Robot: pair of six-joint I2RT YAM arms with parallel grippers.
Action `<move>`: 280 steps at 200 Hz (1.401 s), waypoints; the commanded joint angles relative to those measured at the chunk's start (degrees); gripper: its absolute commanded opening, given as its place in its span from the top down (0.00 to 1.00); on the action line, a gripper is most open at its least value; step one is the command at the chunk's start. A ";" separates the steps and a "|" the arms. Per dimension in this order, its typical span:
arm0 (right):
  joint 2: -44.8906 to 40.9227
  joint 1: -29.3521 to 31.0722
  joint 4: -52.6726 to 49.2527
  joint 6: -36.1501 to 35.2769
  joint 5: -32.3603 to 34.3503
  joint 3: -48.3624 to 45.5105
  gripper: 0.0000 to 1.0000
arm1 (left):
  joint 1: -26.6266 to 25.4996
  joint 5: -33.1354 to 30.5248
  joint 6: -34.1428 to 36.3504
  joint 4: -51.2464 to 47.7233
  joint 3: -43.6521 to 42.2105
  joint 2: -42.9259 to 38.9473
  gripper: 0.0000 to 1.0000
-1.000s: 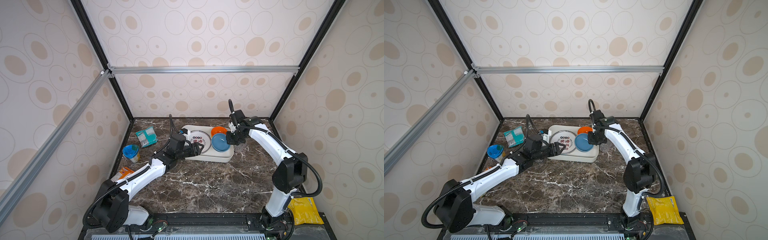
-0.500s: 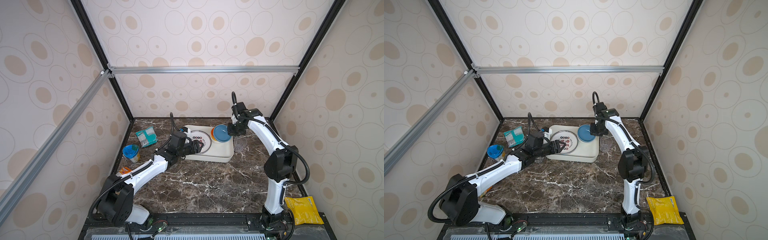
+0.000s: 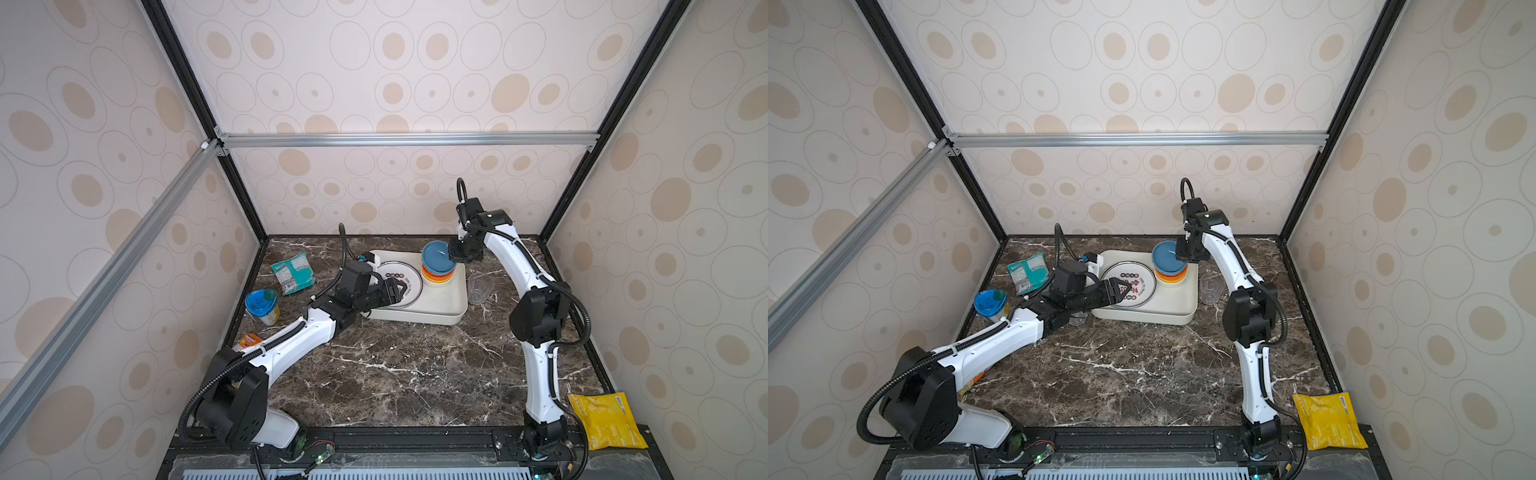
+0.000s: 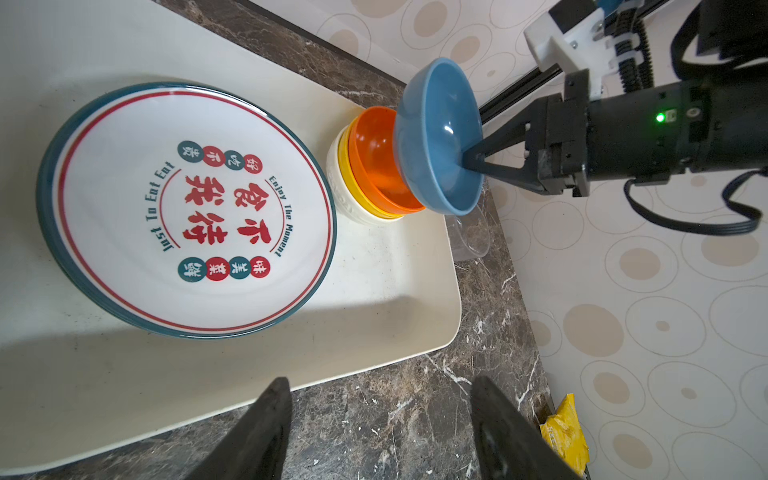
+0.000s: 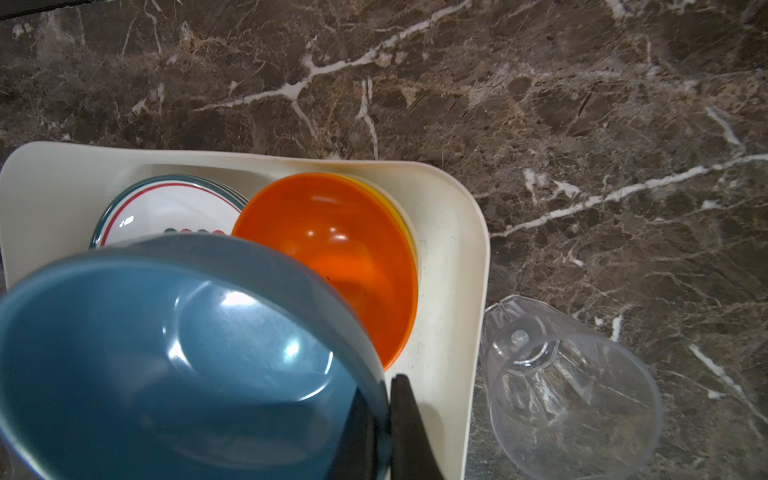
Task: Place the mixed dishes into the plastic bin
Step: 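Lower the blue bowl into the orange bowl with the right gripper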
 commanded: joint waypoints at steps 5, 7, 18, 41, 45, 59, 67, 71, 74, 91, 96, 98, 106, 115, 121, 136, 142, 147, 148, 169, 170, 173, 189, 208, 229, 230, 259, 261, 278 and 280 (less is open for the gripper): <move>1.89 -0.05 -2.88 0.30 0.89 3.68 0.96 | 0.70 -0.15 -0.80 0.87 0.99 -0.14 0.32; 2.00 -0.05 -2.91 0.26 0.91 3.83 0.96 | 0.70 -0.18 -0.80 0.87 1.02 -0.17 0.32; 2.36 0.00 -2.98 0.25 1.04 4.07 0.96 | 0.82 -0.06 -0.88 0.89 0.82 -0.16 0.32; 2.91 -0.06 -3.13 0.25 1.35 4.00 0.96 | 0.86 0.10 -1.14 1.30 0.60 -0.06 0.32; 3.00 -0.03 -3.21 0.25 1.29 3.97 0.96 | 0.92 0.21 -1.22 1.31 0.53 0.05 0.32; 3.18 0.00 -3.26 0.25 1.53 3.89 0.96 | 0.88 0.26 -1.22 1.40 0.53 0.10 0.32; 3.34 0.00 -3.25 0.25 1.62 3.88 0.96 | 0.93 0.26 -1.23 1.38 0.53 0.06 0.32; 3.35 0.00 -3.33 0.33 1.62 3.88 0.96 | 0.97 0.37 -1.24 1.40 0.57 0.04 0.32; 3.43 -0.03 -3.33 0.34 1.62 3.88 0.96 | 0.97 0.32 -1.24 1.38 0.50 0.10 0.32; 3.53 -0.02 -3.32 0.34 1.62 3.83 0.96 | 0.97 0.32 -1.23 1.33 0.44 0.07 0.32; 3.53 -0.05 -3.37 0.34 1.70 3.73 0.96 | 0.97 0.37 -1.23 1.36 0.37 -0.03 0.32; 3.53 -0.05 -3.34 0.34 1.77 3.78 0.96 | 1.01 0.32 -1.30 1.39 0.42 -0.05 0.32; 3.57 -0.05 -3.33 0.34 1.80 3.78 0.96 | 1.02 0.29 -1.31 1.47 0.25 -0.14 0.32; 3.70 0.00 -3.30 0.42 1.80 3.71 0.96 | 1.04 0.33 -1.41 1.65 0.02 -0.21 0.32; 3.74 -0.02 -3.33 0.43 1.88 3.71 0.96 | 0.97 0.39 -1.48 1.66 0.01 -0.18 0.32; 4.01 -0.02 -3.49 0.45 2.15 3.68 0.96 | 1.01 0.40 -1.64 1.96 -0.23 -0.17 0.32; 4.14 -1.59 -3.50 0.51 2.22 3.66 0.96 | 0.97 0.48 -1.60 2.01 -0.30 -0.23 0.32; 4.10 -1.60 -3.50 0.52 2.19 3.62 0.96 | 0.98 0.55 -1.75 2.01 -0.32 -0.27 0.32; 4.17 -1.57 -3.50 0.52 2.22 3.62 0.96 | 1.02 0.56 -1.76 2.01 -0.33 -0.30 0.32; 4.50 -1.67 -3.50 0.43 2.24 3.71 0.96 | 0.99 0.57 -1.81 2.01 -0.51 -0.40 0.32; 4.54 -1.65 -3.55 0.43 2.28 3.71 0.96 | 0.98 0.57 -1.79 2.06 -0.52 -0.41 0.32; 4.58 -1.69 -3.52 0.43 2.24 3.71 0.96 | 1.05 0.57 -1.79 2.03 -0.52 -0.38 0.32; 4.81 -1.69 -3.42 0.43 2.15 3.71 0.96 | 1.10 0.55 -1.85 2.09 -0.61 -0.49 0.32; 5.06 -1.67 -3.41 0.43 2.00 3.79 0.96 | 1.06 0.49 -1.94 2.15 -0.69 -0.49 0.33; 5.42 -1.64 -3.28 0.34 1.50 3.88 0.96 | 1.14 0.45 -2.04 2.34 -0.88 -0.45 0.32; 5.40 -1.64 -3.26 0.34 1.47 3.88 0.96 | 1.10 0.47 -2.08 2.36 -0.88 -0.47 0.32; 5.71 -1.64 -3.06 0.52 0.67 3.97 0.95 | 1.06 0.56 -2.13 2.39 -0.96 -0.37 0.32; 5.72 -1.64 -3.06 0.52 0.61 3.97 0.95 | 1.08 0.50 -2.21 2.44 -0.96 -0.38 0.33; 6.07 -1.66 -2.99 0.67 0.21 4.06 0.95 | 1.09 0.59 -2.28 2.54 -0.96 -0.40 0.32; 6.06 -1.64 -2.98 0.69 0.22 4.12 0.94 | 1.06 0.57 -2.36 2.52 -0.96 -0.41 0.33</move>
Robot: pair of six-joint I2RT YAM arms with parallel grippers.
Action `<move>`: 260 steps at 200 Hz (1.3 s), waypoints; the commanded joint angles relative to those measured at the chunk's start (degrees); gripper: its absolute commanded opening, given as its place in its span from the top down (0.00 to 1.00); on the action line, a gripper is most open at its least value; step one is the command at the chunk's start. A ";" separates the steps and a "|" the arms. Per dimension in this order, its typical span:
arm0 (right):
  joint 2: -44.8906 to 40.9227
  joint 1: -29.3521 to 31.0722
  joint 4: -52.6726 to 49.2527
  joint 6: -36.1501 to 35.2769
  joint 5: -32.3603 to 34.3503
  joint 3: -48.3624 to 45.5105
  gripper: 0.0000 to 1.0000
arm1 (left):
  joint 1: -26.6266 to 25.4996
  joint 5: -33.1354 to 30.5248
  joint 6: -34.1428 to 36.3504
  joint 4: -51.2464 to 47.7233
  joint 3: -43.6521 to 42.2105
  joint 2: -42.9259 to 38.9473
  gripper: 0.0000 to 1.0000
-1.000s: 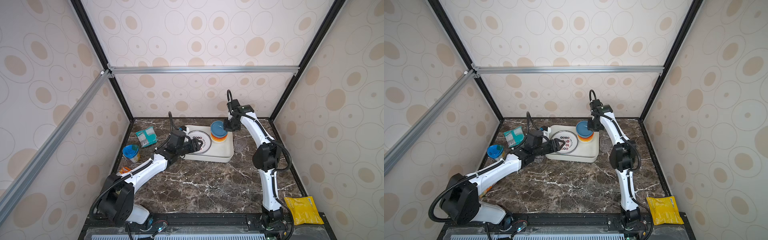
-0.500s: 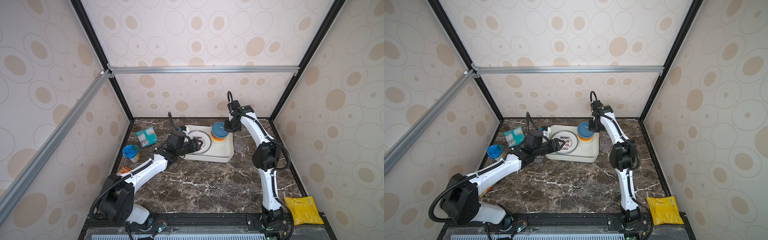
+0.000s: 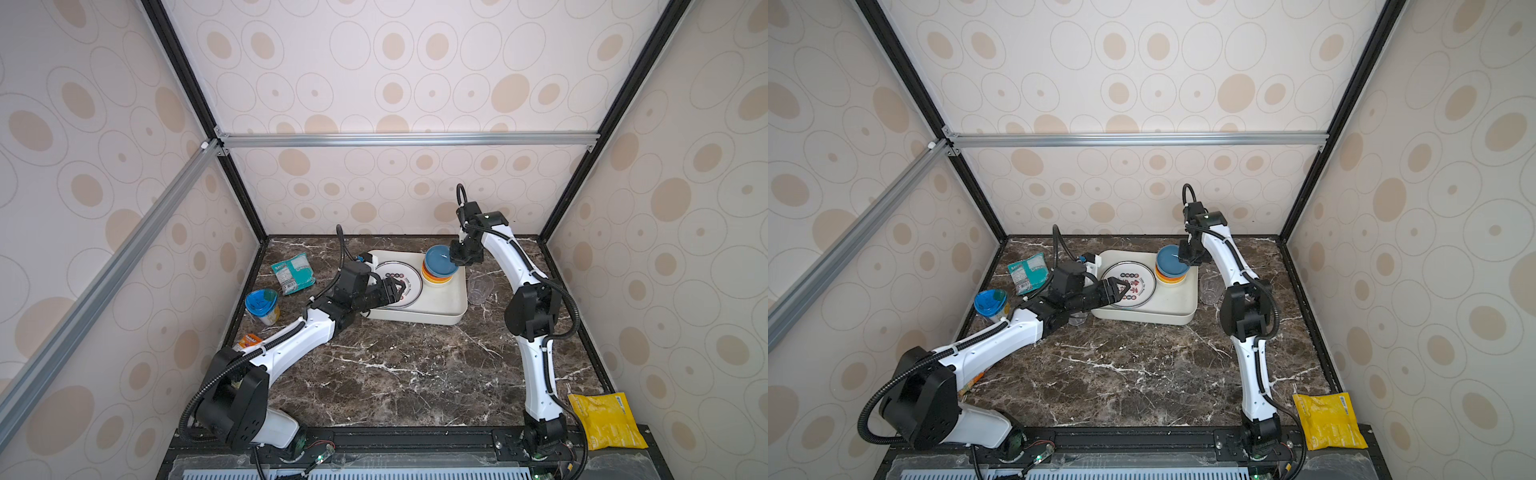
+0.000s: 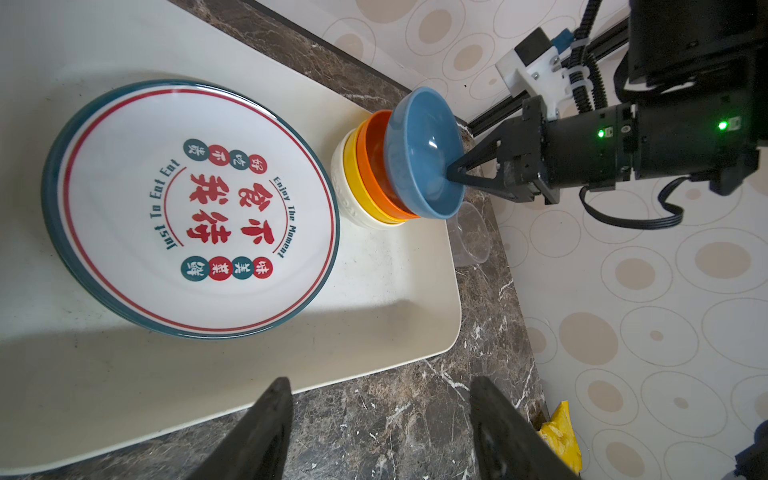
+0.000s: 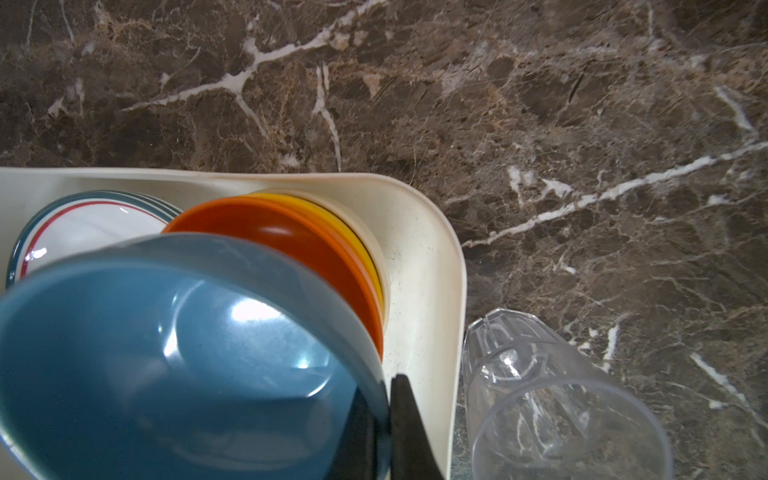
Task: Place the mixed dishes into the plastic bin
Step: 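Lower the blue bowl into the orange bowl with the right gripper, then open the right gripper and raise it off the blue bowl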
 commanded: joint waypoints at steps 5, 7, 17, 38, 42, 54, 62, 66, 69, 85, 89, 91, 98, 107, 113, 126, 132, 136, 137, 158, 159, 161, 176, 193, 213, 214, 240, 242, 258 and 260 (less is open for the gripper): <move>1.64 -0.04 -1.01 0.58 -0.84 1.65 0.94 | 0.43 0.35 -0.96 1.12 0.00 -0.37 0.33; 1.69 -0.06 -1.04 0.62 -0.90 1.70 0.94 | 0.40 0.32 -0.96 1.08 -0.05 -0.29 0.32; 1.78 -0.04 -0.84 0.71 -1.30 1.70 0.93 | 0.47 0.44 -1.03 1.25 -0.05 -0.29 0.33; 2.18 0.12 -0.70 0.89 -1.90 2.05 0.90 | 0.51 0.44 -1.13 1.14 -0.18 -0.36 0.33; 2.33 0.09 -0.70 0.89 -1.87 2.23 0.89 | 0.45 0.45 -1.09 1.18 -0.18 -0.37 0.32; 2.47 0.21 -0.79 0.89 -1.83 2.67 0.86 | 0.46 0.35 -1.15 1.17 -0.26 -0.53 0.33; 2.69 0.22 -0.85 0.89 -1.83 2.94 0.85 | 0.51 0.24 -1.22 1.25 -0.31 -0.66 0.33; 2.78 0.22 -0.96 0.89 -1.83 3.16 0.85 | 0.45 0.26 -1.31 1.15 -0.35 -0.72 0.33; 2.86 0.22 -0.99 0.89 -1.82 3.29 0.85 | 0.44 0.20 -1.27 1.16 -0.35 -0.72 0.33; 3.18 0.21 -1.55 1.04 -1.59 4.08 0.83 | 0.48 0.12 -1.32 1.23 -0.46 -0.83 0.33; 3.22 0.23 -1.65 1.13 -1.41 4.24 0.83 | 0.52 0.18 -1.31 1.23 -0.52 -0.82 0.33; 3.18 0.16 -1.73 1.15 -1.28 4.28 0.82 | 0.48 0.13 -1.38 1.22 -0.51 -0.88 0.33; 3.01 0.19 -1.71 1.15 -1.32 4.29 0.82 | 0.45 0.17 -1.37 1.20 -0.49 -0.85 0.33; 2.80 0.22 -1.68 1.18 -1.35 4.29 0.81 | 0.51 0.11 -1.49 1.18 -0.61 -0.96 0.33; 2.45 0.20 -1.67 1.17 -1.25 4.29 0.81 | 0.49 0.15 -1.48 1.19 -0.66 -0.94 0.33; 1.78 0.23 -1.62 1.24 -1.06 4.29 0.81 | 0.47 0.28 -1.46 1.27 -0.62 -0.94 0.33; 1.37 0.23 -1.54 1.33 -0.95 4.29 0.80 | 0.51 0.23 -1.41 1.27 -0.62 -0.95 0.33; 1.03 0.22 -1.49 1.33 -0.88 4.29 0.80 | 0.46 0.21 -1.47 1.28 -0.62 -0.98 0.33; 0.85 0.18 -1.49 1.33 -0.86 4.29 0.80 | 0.45 0.25 -1.44 1.28 -0.62 -0.96 0.33; -1.31 0.21 -1.12 1.51 -0.43 3.38 0.77 | 0.49 0.65 -1.35 1.43 -0.37 -0.83 0.32; -1.46 0.21 -1.09 1.51 -0.42 3.22 0.77 | 0.46 0.68 -1.33 1.39 -0.36 -0.84 0.32; -1.75 0.22 -0.84 1.51 -0.42 3.01 0.77 | 0.45 0.71 -1.32 1.37 -0.31 -0.82 0.32; -4.59 0.20 1.42 1.41 -0.42 -0.08 0.72 | 0.46 0.85 -1.24 1.28 0.06 -0.91 0.32; -8.26 0.16 3.48 1.49 0.44 -3.48 0.69 | 0.52 0.63 -0.62 0.60 0.68 -1.09 0.32; -11.89 -0.04 5.05 1.33 0.70 -7.49 0.69 | 0.45 0.22 0.78 -0.83 2.11 -0.90 0.31; -12.02 -0.04 5.08 1.33 0.71 -7.57 0.69 | 0.49 0.16 0.92 -1.01 2.20 -0.88 0.31; -17.34 -0.59 6.90 1.41 0.06 -13.53 0.66 | 0.46 -0.60 3.77 -4.19 5.38 -0.69 0.30; -17.93 -0.64 7.35 1.42 -0.03 -14.32 0.66 | 0.45 -0.60 4.02 -4.40 5.61 -0.68 0.29; -22.43 -1.30 10.17 2.00 -1.04 -20.33 0.65 | 0.46 0.16 5.22 -5.50 7.15 -0.50 0.28; -23.01 -1.46 10.46 2.13 -1.16 -21.11 0.65 | 0.45 0.36 5.31 -5.52 7.30 -0.43 0.28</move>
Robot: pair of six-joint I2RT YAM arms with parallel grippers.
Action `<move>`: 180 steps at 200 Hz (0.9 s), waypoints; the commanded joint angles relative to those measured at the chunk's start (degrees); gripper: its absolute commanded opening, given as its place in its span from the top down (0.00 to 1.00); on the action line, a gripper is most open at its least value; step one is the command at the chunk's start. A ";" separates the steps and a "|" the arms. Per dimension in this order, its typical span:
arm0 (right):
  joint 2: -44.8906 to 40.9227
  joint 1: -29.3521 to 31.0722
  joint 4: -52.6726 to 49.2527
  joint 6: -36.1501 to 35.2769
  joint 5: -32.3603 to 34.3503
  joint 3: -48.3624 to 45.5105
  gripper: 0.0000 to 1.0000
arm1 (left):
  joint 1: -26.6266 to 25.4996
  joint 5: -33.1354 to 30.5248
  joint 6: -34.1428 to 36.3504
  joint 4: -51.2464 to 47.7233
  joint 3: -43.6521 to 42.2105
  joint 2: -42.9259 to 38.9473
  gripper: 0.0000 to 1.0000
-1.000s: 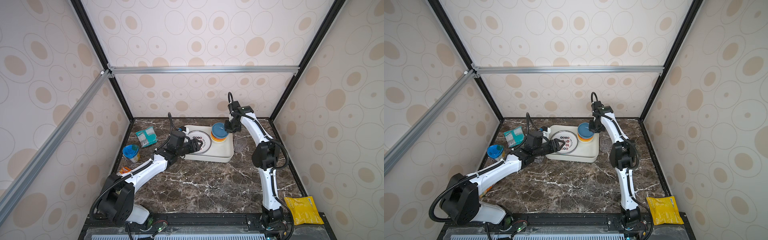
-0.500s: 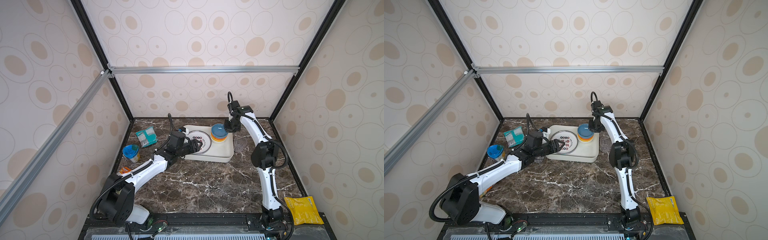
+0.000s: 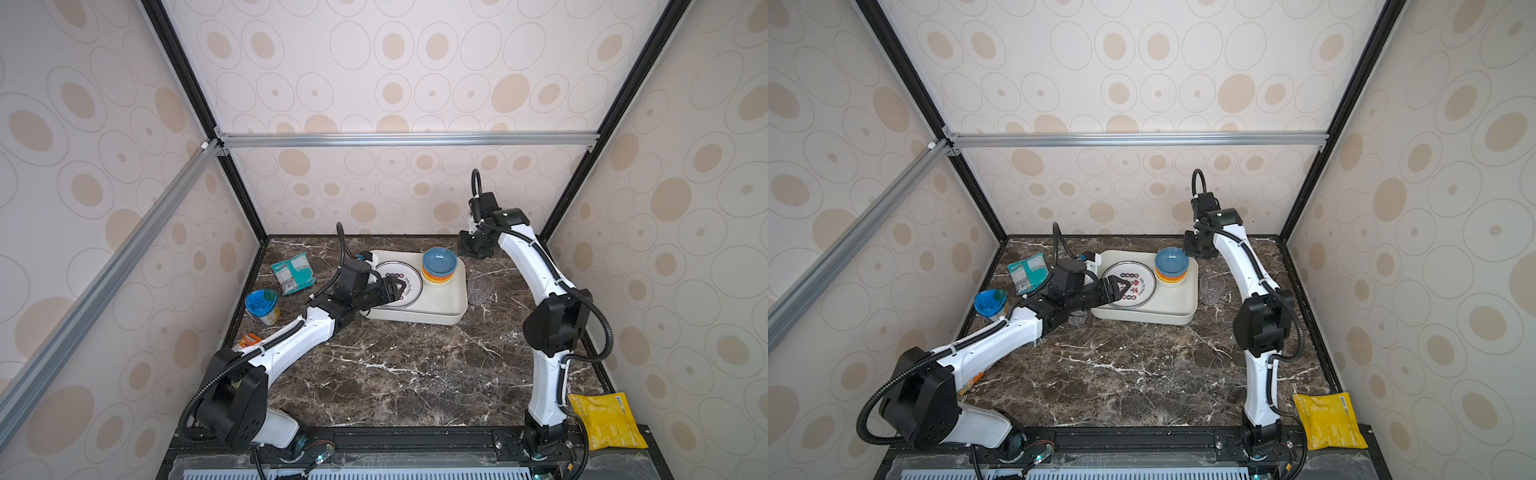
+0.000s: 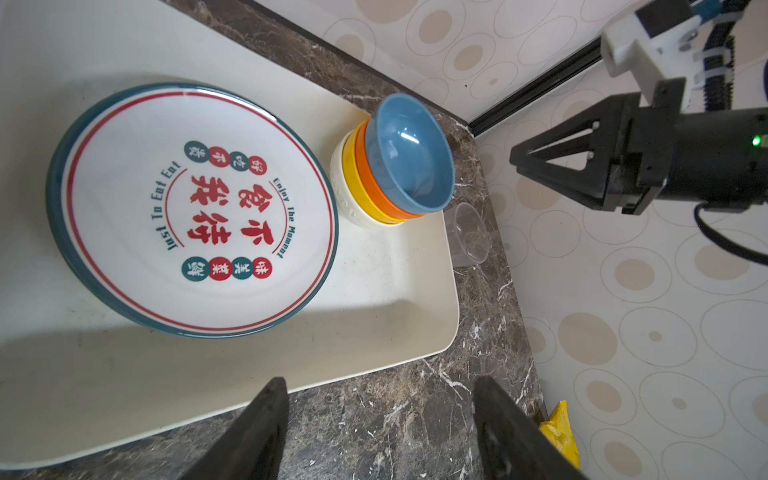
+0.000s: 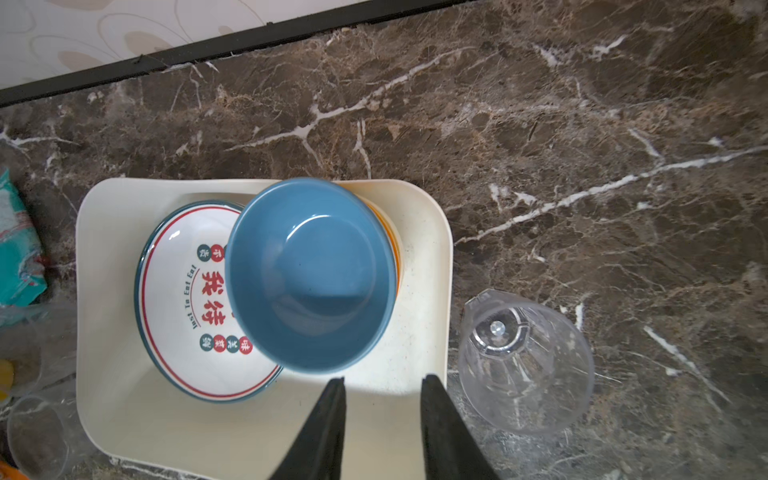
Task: Place the mixed dishes into the plastic bin
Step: 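Open the right gripper and raise it off the blue bowl, then move the right gripper down to the clear plastic cup beside the bin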
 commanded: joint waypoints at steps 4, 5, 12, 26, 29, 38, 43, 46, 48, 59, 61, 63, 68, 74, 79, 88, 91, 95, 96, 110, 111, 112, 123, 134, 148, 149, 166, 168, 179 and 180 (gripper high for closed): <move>-6.71 -1.52 3.77 1.01 -0.83 -8.20 0.65 | 0.41 0.79 3.67 -2.53 4.61 -0.25 0.28; -6.98 -1.56 3.84 1.08 -0.87 -8.41 0.64 | 0.40 0.85 3.68 -2.52 4.63 -0.23 0.28; -8.97 -2.13 5.22 1.45 -1.40 -11.38 0.64 | 0.40 1.68 3.76 -2.36 5.03 -0.13 0.28; -12.68 -3.60 6.92 2.29 -2.39 -17.01 0.64 | 0.24 3.97 3.68 -1.36 5.63 0.29 0.27; -13.33 -3.87 7.18 2.49 -2.47 -18.19 0.64 | 0.25 4.50 3.65 -1.28 5.82 0.47 0.26; -15.75 -4.85 8.31 2.78 -2.50 -21.44 0.62 | 0.06 5.62 3.76 -1.03 6.48 0.98 0.25; -17.03 -5.35 8.72 2.96 -2.43 -23.23 0.62 | -0.06 5.87 3.92 -1.01 6.78 1.30 0.20; -17.73 -5.69 8.95 3.05 -2.40 -24.24 0.62 | -0.27 5.91 4.02 -1.23 7.06 1.54 0.05; -18.25 -5.90 9.13 3.13 -2.35 -24.98 0.62 | -0.34 5.84 4.07 -1.28 7.21 1.65 0.03; -20.74 -7.15 10.50 3.56 -2.30 -29.05 0.62 | -0.61 5.57 4.29 -1.85 7.86 2.51 0.02; -21.18 -7.41 10.77 3.70 -2.33 -29.90 0.62 | -0.64 5.64 4.30 -1.89 7.94 2.64 0.02; -21.62 -7.71 11.12 3.87 -2.31 -30.68 0.62 | -0.72 5.66 4.36 -1.86 7.98 2.79 0.02; -22.55 -8.42 11.83 4.11 -2.47 -32.39 0.62 | -0.82 5.73 4.30 -1.86 8.15 3.24 0.02; -23.44 -9.23 12.37 4.39 -2.78 -34.26 0.62 | -0.99 5.87 4.32 -1.65 8.38 3.67 0.02; -23.97 -10.03 12.81 4.58 -3.11 -35.59 0.61 | -1.34 5.98 4.30 -1.49 8.55 4.05 0.02; -24.56 -11.33 12.96 5.05 -3.68 -37.45 0.62 | -1.70 5.93 4.38 -1.35 9.11 5.06 0.02; -24.59 -11.72 12.96 5.14 -3.72 -37.91 0.61 | -1.96 5.93 4.45 -1.31 9.29 5.33 0.02; -24.72 -12.31 12.96 5.29 -3.98 -38.51 0.61 | -2.26 5.90 4.47 -1.21 9.59 5.72 0.02; -24.69 -12.41 13.01 5.28 -4.02 -38.73 0.61 | -2.34 5.96 4.47 -1.12 9.67 5.79 0.02; -24.30 -13.98 13.59 5.70 -4.95 -40.54 0.60 | -3.36 6.08 4.81 -0.93 10.86 7.18 0.02; -24.26 -14.12 13.67 5.71 -4.99 -40.62 0.60 | -3.55 6.05 4.86 -0.89 10.96 7.26 0.02; -24.24 -14.19 13.76 5.80 -5.06 -40.75 0.60 | -3.64 6.03 4.89 -0.87 11.06 7.35 0.02; -23.59 -15.00 14.54 6.39 -5.36 -41.89 0.61 | -4.65 5.95 5.48 -1.24 12.12 8.48 0.02; -22.78 -15.62 15.76 6.83 -5.89 -42.93 0.60 | -5.64 5.86 6.19 -2.11 13.59 9.62 0.02; -21.47 -15.96 16.68 7.47 -6.71 -43.55 0.60 | -7.03 5.25 7.36 -3.57 15.51 10.89 0.02; -21.35 -15.99 16.76 7.51 -6.79 -43.53 0.60 | -7.14 5.19 7.45 -3.62 15.62 10.97 0.02; -19.91 -16.01 18.12 8.16 -7.66 -43.62 0.60 | -8.44 4.35 8.70 -5.43 17.48 12.19 0.02; -19.74 -15.97 18.25 8.30 -7.71 -43.56 0.60 | -8.62 4.24 8.87 -5.55 17.66 12.29 0.02; -18.69 -15.94 18.77 8.58 -8.19 -43.18 0.60 | -9.40 3.58 9.59 -6.61 18.67 12.94 0.02; -18.55 -15.93 18.81 8.59 -8.19 -43.08 0.60 | -9.47 3.48 9.62 -6.68 18.78 13.00 0.02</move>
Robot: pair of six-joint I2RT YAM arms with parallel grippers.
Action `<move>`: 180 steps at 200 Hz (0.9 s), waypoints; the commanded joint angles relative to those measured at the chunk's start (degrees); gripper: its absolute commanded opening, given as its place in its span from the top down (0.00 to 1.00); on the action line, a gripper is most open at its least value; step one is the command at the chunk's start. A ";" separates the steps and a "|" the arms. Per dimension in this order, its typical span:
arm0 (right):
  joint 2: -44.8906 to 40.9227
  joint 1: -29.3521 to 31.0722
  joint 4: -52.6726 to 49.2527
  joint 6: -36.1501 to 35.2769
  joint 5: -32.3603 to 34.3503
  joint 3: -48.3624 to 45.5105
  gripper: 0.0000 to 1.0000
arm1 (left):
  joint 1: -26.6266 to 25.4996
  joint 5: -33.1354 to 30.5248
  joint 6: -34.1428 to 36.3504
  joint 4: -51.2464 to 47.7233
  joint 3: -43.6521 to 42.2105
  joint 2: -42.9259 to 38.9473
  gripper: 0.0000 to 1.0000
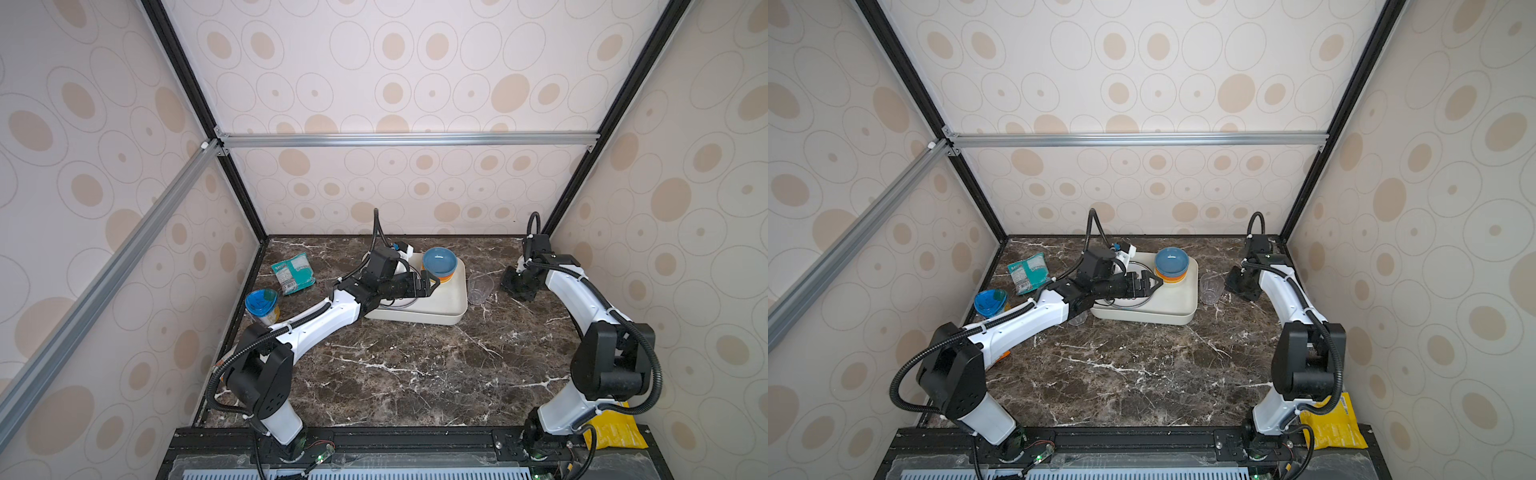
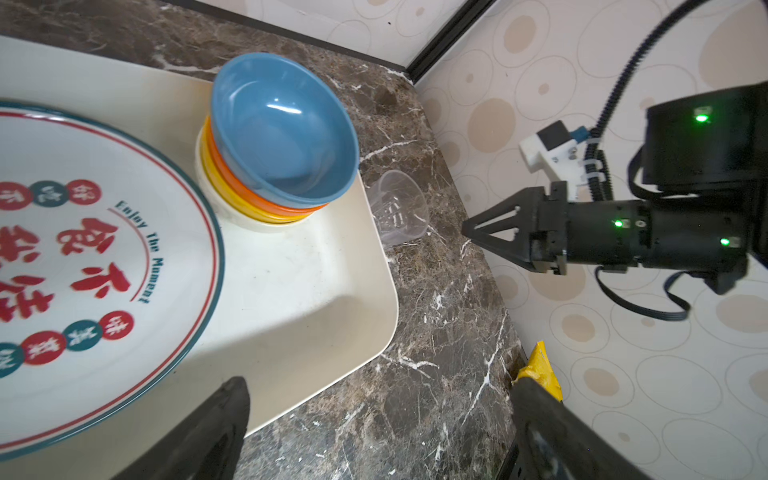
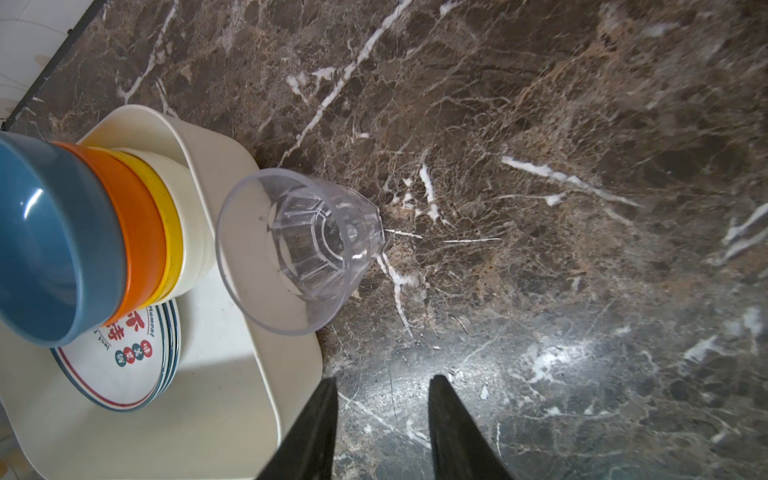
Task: Place the mixed dishes into the plastic bin
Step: 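Move the right gripper down to the clear plastic cup beside the bin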
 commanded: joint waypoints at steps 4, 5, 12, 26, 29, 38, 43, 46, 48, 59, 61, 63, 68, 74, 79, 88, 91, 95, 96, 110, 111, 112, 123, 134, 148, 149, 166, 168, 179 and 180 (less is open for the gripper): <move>2.50 0.01 2.32 1.74 -1.99 0.22 0.61 | -1.79 -1.55 3.72 -3.70 4.07 1.11 0.02; 2.59 -0.02 2.32 1.82 -2.07 0.26 0.61 | -1.80 -1.56 3.75 -3.77 4.09 1.14 0.02; 3.44 -0.04 2.30 1.89 -2.14 0.93 0.60 | -2.15 -1.84 4.00 -4.04 4.44 1.42 0.02; 5.19 0.01 2.09 2.10 -2.02 2.32 0.60 | -2.43 -2.08 3.96 -3.94 4.55 1.74 0.02; 5.68 -0.03 2.02 2.10 -1.98 2.61 0.60 | -2.44 -2.07 3.89 -3.92 4.51 1.78 0.02; 6.83 0.00 1.63 2.11 -2.05 3.70 0.60 | -2.46 -2.01 3.70 -3.61 4.30 1.88 0.02; 7.36 -0.02 1.45 2.16 -2.21 4.09 0.60 | -2.50 -2.03 3.61 -3.53 4.21 1.87 0.02; 7.67 -0.06 1.44 2.23 -2.23 4.42 0.60 | -2.52 -2.07 3.54 -3.49 4.16 1.87 0.02; 7.81 -0.06 1.45 2.25 -2.23 4.53 0.61 | -2.52 -2.08 3.52 -3.51 4.13 1.87 0.02; 8.42 0.01 1.70 2.43 -2.31 4.88 0.60 | -2.57 -2.12 3.43 -3.48 4.07 1.83 0.02; 8.53 -0.04 1.78 2.47 -2.30 4.98 0.61 | -2.55 -2.10 3.43 -3.46 3.99 1.82 0.02; 8.60 -0.01 1.80 2.49 -2.31 5.07 0.61 | -2.53 -2.18 3.43 -3.52 3.97 1.82 0.02; 8.79 -0.06 1.81 2.59 -2.24 5.18 0.61 | -2.58 -2.34 3.43 -3.55 3.91 1.79 0.02; 9.00 -0.01 1.95 2.62 -2.23 5.37 0.61 | -2.60 -2.40 3.35 -3.57 3.85 1.81 0.02; 9.15 -0.01 1.97 2.67 -2.44 5.39 0.61 | -2.58 -2.36 3.34 -3.56 3.77 1.79 0.02; 9.15 -0.06 2.04 2.76 -2.41 5.40 0.61 | -2.56 -2.49 3.26 -3.57 3.68 1.79 0.02; 9.17 -0.05 2.18 2.84 -2.41 5.39 0.61 | -2.48 -2.58 3.32 -3.55 3.67 1.85 0.03; 9.22 -0.01 2.36 2.93 -2.41 5.35 0.61 | -2.48 -2.61 3.26 -3.56 3.60 1.87 0.02; 9.20 -0.03 2.39 2.99 -2.41 5.37 0.61 | -2.50 -2.61 3.26 -3.57 3.59 1.87 0.02; 9.51 -0.06 2.37 2.89 -2.41 5.80 0.61 | -2.57 -2.74 3.17 -3.40 3.59 2.04 0.03; 9.52 -0.06 2.35 2.92 -2.41 5.86 0.61 | -2.59 -2.77 3.17 -3.40 3.59 2.05 0.03; 9.57 -0.06 2.34 2.98 -2.41 5.89 0.61 | -2.60 -2.74 3.12 -3.40 3.59 2.05 0.03; 10.14 -0.02 2.33 2.99 -2.49 6.40 0.61 | -2.53 -2.79 3.05 -3.32 3.74 2.27 0.03; 10.82 -0.03 1.92 2.99 -2.58 7.07 0.61 | -2.52 -2.68 2.90 -3.30 3.76 2.40 0.03; 11.52 -0.01 1.89 2.97 -2.85 7.62 0.61 | -2.59 -2.69 2.82 -3.20 3.76 2.49 0.03; 11.52 -0.01 1.89 2.97 -2.85 7.62 0.61 | -2.56 -2.65 2.82 -3.21 3.76 2.49 0.03; 12.65 -0.02 1.76 2.87 -2.89 8.50 0.62 | -2.54 -2.68 2.81 -3.17 3.72 2.52 0.02; 12.83 -0.01 1.72 2.93 -2.93 8.65 0.62 | -2.53 -2.70 2.81 -3.14 3.73 2.56 0.02; 13.62 -0.01 1.50 2.92 -3.18 9.18 0.63 | -2.52 -2.67 2.81 -3.29 3.85 2.58 0.03; 13.73 0.01 1.47 2.94 -3.19 9.22 0.63 | -2.52 -2.69 2.81 -3.30 3.85 2.62 0.03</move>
